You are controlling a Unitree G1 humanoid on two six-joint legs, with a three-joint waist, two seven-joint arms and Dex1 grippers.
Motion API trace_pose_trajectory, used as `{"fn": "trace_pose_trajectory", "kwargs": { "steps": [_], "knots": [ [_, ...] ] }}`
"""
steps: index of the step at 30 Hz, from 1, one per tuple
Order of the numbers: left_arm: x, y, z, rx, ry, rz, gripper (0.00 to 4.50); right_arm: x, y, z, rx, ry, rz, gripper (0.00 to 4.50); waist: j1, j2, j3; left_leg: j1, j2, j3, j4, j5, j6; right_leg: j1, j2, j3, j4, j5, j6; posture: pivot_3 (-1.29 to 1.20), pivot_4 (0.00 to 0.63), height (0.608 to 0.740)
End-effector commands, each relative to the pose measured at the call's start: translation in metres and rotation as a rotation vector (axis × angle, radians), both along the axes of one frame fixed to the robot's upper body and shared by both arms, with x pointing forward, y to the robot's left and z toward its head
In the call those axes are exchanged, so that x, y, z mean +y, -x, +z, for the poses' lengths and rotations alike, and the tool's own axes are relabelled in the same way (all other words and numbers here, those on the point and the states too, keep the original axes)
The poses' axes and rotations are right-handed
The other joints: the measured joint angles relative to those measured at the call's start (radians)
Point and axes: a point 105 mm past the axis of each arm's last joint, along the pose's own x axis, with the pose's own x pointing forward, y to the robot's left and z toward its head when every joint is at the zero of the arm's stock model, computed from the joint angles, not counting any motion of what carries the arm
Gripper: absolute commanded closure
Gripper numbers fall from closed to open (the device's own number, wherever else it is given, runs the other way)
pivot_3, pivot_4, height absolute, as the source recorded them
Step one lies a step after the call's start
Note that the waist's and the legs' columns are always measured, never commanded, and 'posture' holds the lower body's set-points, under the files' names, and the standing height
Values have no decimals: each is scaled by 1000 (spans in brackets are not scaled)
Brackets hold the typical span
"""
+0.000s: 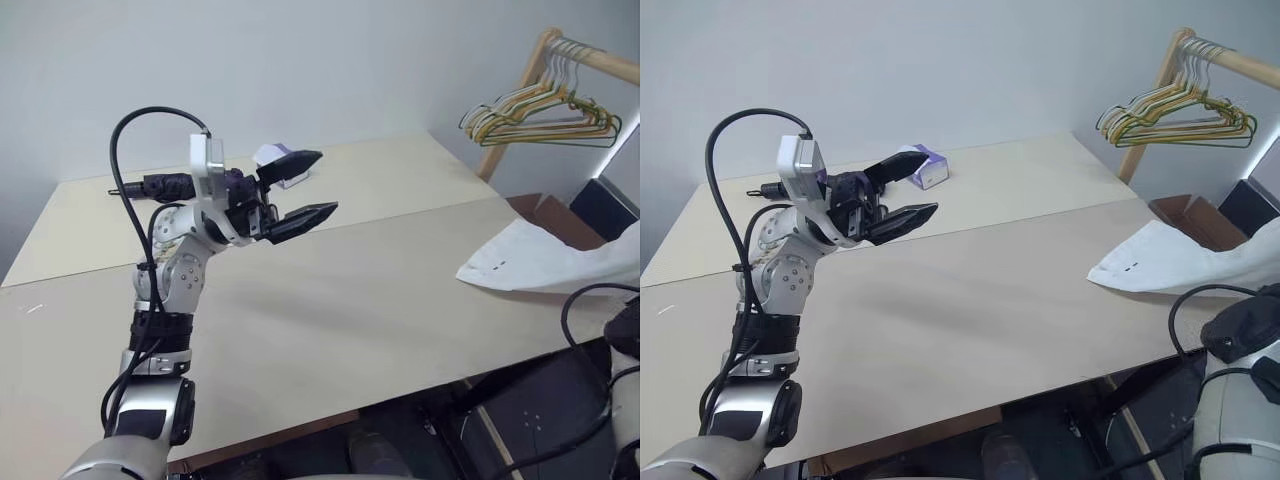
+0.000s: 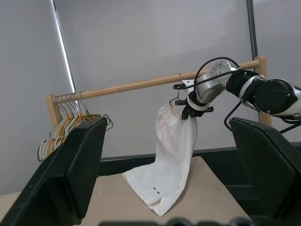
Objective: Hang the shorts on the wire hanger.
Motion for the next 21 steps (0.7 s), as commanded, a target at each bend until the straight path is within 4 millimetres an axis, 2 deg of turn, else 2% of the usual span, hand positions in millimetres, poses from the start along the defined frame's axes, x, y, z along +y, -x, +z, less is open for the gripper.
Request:
{"fn": "trace_pose_trajectory", "kwargs": {
  "steps": [1, 6, 8, 16, 21],
  "knots": [
    [2, 4, 13, -51, 34, 1, 0, -8, 9, 31, 36, 197, -74, 2352, 0, 0, 0, 0, 0, 0, 0, 0, 0, 0, 0, 0, 0, 0, 0, -243, 0, 740],
    [2, 3, 10, -46, 25, 16, 0, 5, 5, 34, 72, 265, -95, 570, 0, 0, 0, 0, 0, 0, 0, 0, 0, 0, 0, 0, 0, 0, 0, -242, 0, 740],
    [2, 3, 10, -47, 24, 17, 0, 10, 5, 32, 86, 288, -102, 109, 0, 0, 0, 0, 1, 0, 0, 0, 0, 0, 0, 0, 0, 0, 0, -240, 0, 740],
    [3, 2, 10, -53, 21, 22, 0, 34, 4, 27, 142, 411, -130, 109, 7, 0, 0, 0, 0, -2, 0, 0, 0, 1, 0, 0, 0, 1, 1, -235, 0, 740],
    [3, 3, 9, -52, 13, 18, 0, 57, -3, 50, 130, 629, -136, 109, 5, 1, 0, 0, 0, -2, 0, 0, 0, 1, 0, 0, 0, 1, 1, -234, 0, 740]
  ]
}}
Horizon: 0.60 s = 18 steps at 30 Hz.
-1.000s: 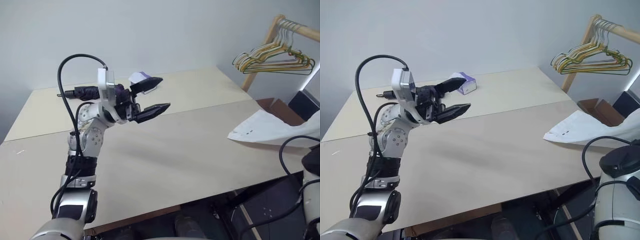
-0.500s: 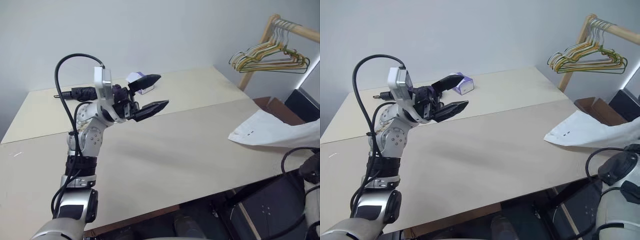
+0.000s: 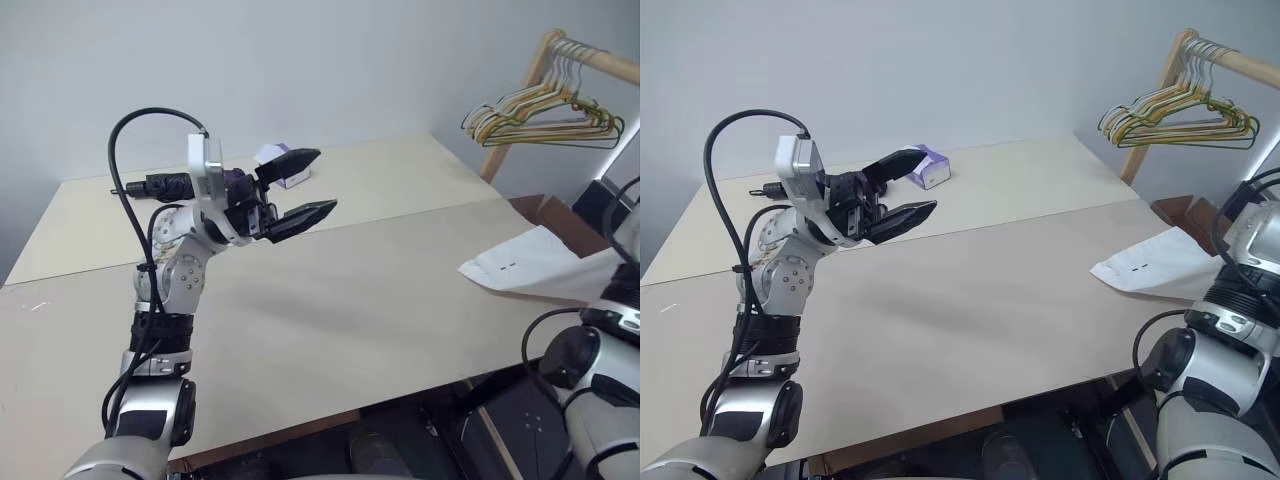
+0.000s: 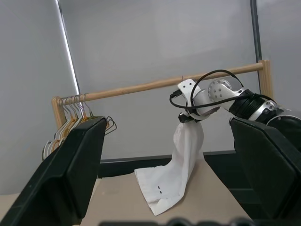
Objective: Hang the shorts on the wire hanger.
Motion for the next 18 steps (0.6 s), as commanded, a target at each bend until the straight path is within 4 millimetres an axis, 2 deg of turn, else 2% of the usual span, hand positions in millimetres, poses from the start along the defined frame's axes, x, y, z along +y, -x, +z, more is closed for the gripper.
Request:
{"fn": "trace_pose_trajectory", "kwargs": {
  "steps": [1, 8, 10, 12, 15, 18],
  "knots": [
    [2, 3, 9, -50, 5, 4, 0, 22, -7, 42, -58, 234, 30, 109, -3, 0, 0, 0, 0, 0, 0, 0, 0, 0, 0, 0, 0, 0, 0, -232, 0, 740],
    [2, 7, 9, -47, 7, -22, 0, 74, -33, 70, -25, 540, 175, 109, -7, 0, 0, 0, 0, 0, 0, 0, 0, 0, 0, 0, 0, 0, 0, -221, 0, 740],
    [3, 6, 9, -47, 6, -7, 0, 87, -43, 72, 13, 615, 238, 109, -5, 0, 0, 0, 0, -1, 0, 0, 0, 0, 0, 0, 0, 0, 0, -211, 0, 740],
    [6, 3, 6, -47, -11, 21, 0, 102, -57, 64, 50, 630, 358, 109, -2, -1, 0, 0, 0, -1, 0, 0, 0, 0, 0, 0, 0, 0, 0, -195, 0, 740],
    [13, -5, -2, -41, -57, 118, 0, 129, -81, 42, 163, 634, 617, 109, 2, -1, 1, 0, 0, -1, 0, 0, 0, 0, 0, -1, 0, 0, 0, -175, 0, 740],
    [24, -7, -6, 4, -34, 158, 0, 153, -91, 25, 221, 680, 788, 109, 10, -1, 1, 0, 0, -1, 0, 0, 0, 0, 0, -1, 0, 0, 0, -164, 0, 740]
  ]
}}
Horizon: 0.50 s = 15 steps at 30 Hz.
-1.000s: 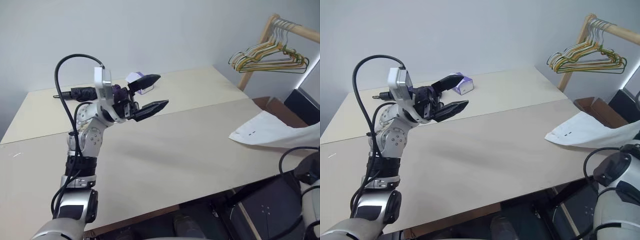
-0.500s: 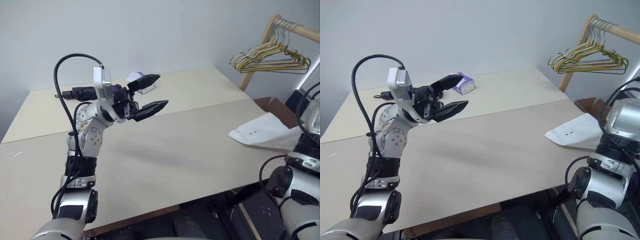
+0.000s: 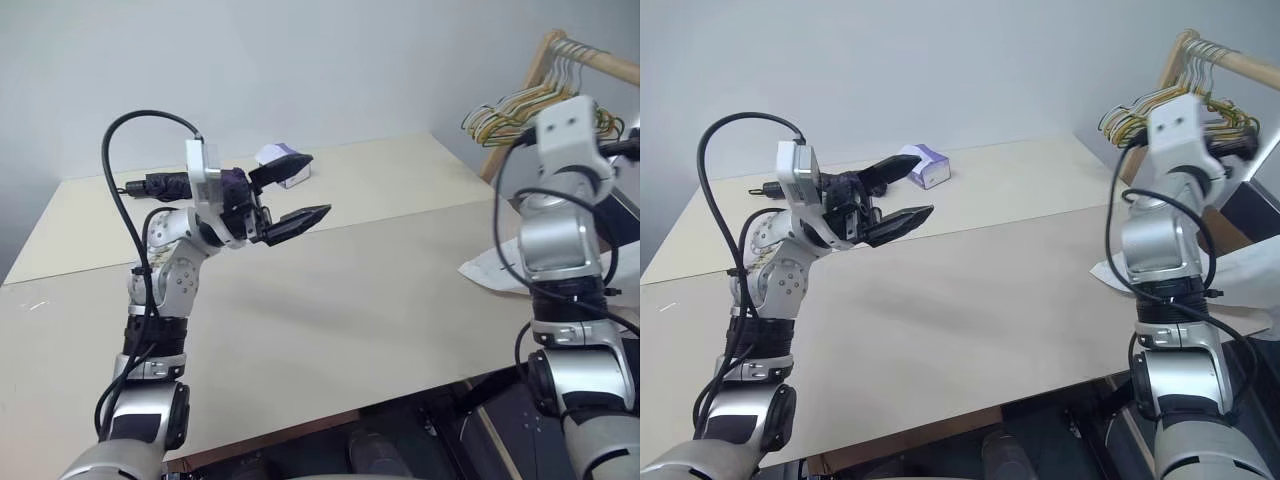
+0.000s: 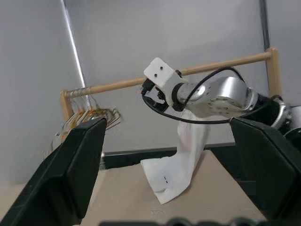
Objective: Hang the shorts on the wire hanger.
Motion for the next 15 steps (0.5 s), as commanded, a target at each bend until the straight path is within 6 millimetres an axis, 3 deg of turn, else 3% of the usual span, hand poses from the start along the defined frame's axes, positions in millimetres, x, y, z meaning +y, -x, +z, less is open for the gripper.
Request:
{"fn": "trace_pose_trajectory", "kwargs": {
  "steps": [1, 5, 9, 15],
  "knots": [
    [15, -1, 3, 7, 18, 72, 0, 31, -7, 2, 29, 66, 187, 109, 6, 0, 0, 0, 0, 0, 0, 0, 0, 0, 0, 0, 0, 0, 0, -145, 0, 740],
    [28, -5, -12, 32, -51, 187, 0, 68, -8, -15, 98, -32, 461, 109, 28, -2, 2, 0, 0, 0, 0, 0, 0, -1, 0, 0, 0, 0, 0, -112, 0, 740],
    [42, -2, -31, 76, -108, 275, 0, 109, 11, -41, 259, -29, 771, 109, 67, -4, 3, -1, 1, -1, 0, 0, 0, -1, 1, -2, 0, 0, 0, -83, 0, 740],
    [55, 1, -62, 147, -186, 395, 0, 135, 36, -68, 405, -11, 1019, 109, 141, -8, 5, -2, 1, 0, 0, 0, 0, -2, 0, -2, 0, 1, -1, -1, 0, 740]
  ]
}}
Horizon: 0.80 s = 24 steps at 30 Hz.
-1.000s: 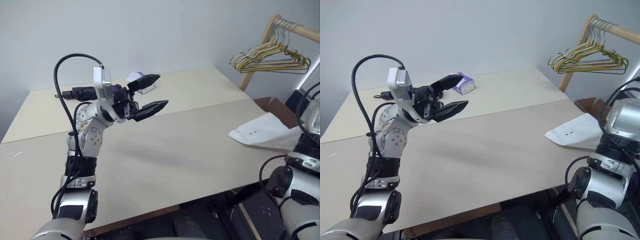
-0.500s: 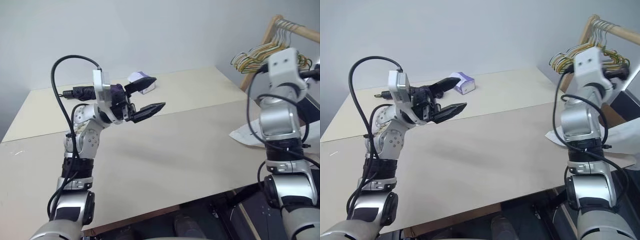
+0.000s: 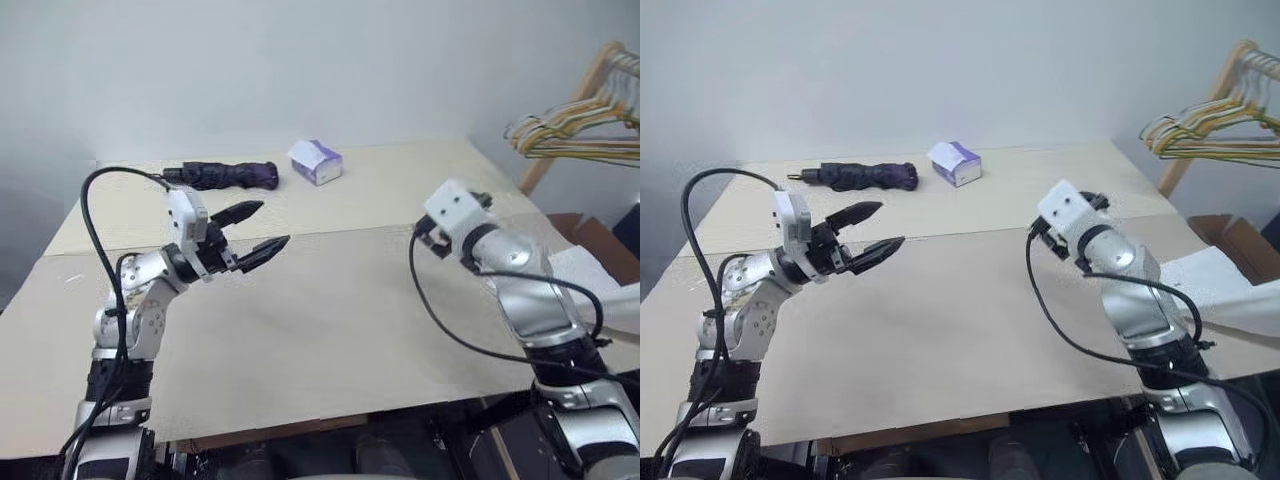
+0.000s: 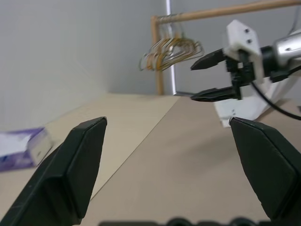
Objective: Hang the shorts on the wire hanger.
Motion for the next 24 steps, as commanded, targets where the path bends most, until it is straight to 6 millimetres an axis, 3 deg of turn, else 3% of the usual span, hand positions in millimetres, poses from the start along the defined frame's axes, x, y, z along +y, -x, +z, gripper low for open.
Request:
{"fn": "trace_pose_trajectory", "kwargs": {
  "steps": [1, 14, 24],
  "knots": [
    [4, 3, -1, -25, -37, 66, 0, 20, 14, 10, -20, 15, 174, 109, 30, -1, 0, 0, 0, 0, 0, 0, 0, 0, 0, 0, 0, 0, 0, 17, 0, 740],
    [11, 17, -25, 25, -90, 174, 0, 13, 22, -23, 35, 121, 291, 109, 189, -9, 3, -2, 1, 11, 0, 0, 0, -3, 0, -1, -1, 1, -2, 162, 0, 740],
    [7, 16, -26, 31, -108, 133, 0, 12, 20, -30, 17, 149, 256, 109, 211, -10, 3, -3, 1, 11, 0, 0, 0, -4, 1, -1, -1, 1, -4, 139, 0, 740]
  ]
}}
